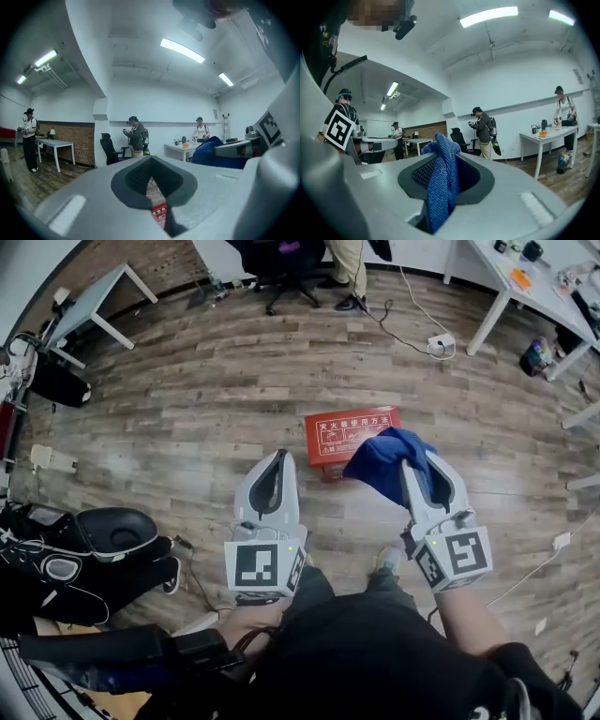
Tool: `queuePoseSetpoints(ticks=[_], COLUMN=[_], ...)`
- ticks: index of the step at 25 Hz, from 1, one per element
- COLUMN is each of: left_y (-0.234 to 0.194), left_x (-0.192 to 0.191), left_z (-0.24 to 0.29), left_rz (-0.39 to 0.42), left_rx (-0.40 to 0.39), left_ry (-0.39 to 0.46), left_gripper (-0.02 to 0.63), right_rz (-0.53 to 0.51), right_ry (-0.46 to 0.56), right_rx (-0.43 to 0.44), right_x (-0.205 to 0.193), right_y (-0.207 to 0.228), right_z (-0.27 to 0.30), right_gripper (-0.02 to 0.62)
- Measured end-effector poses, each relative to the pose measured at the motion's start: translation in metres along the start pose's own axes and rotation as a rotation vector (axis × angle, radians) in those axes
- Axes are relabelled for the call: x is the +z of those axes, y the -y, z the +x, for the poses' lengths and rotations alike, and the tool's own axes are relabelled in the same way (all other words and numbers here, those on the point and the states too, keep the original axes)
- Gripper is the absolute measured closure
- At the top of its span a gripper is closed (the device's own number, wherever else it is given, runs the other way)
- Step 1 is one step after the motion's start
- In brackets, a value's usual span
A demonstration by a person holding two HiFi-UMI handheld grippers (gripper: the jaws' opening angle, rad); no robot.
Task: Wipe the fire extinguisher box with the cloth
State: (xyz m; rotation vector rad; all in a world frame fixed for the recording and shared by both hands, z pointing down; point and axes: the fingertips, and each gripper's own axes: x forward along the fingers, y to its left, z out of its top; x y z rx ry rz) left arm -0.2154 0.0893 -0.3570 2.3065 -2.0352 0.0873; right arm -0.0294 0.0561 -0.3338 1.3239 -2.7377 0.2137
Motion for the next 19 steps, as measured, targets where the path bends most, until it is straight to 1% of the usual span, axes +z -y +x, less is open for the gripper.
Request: queuePoseSetpoints(ticks=[5, 9, 13, 19], left_y=[0.021, 0.029, 0.037, 0.05], left_x=[-0.004, -0.003, -0.004, -0.02], left_z=[-0.004, -0.009, -0.002, -0.004], left_rz=[-0.026, -0.028, -0.034, -0.033], left_rx=[-0.015, -0.011, -0.022, -0.048], left_ry=[-0.024, -0.015, -0.012, -0.018], left_gripper=[0.604, 0.604, 0.605, 0.604], right_rz=[-0.005, -0.002, 0.006, 0.001], right_ry=[0.003, 0.01, 0.015, 0.029], right_rx=[-0.026, -0.053, -0.078, -0.08], right_x=[0.013, 0.014, 0.018, 0.005], right_y=[0.01, 0.019, 0.03, 0.03], right_z=[-0.014, -0.028, -0.032, -0.042], right_gripper=[0.491, 0.492, 0.494, 0.494])
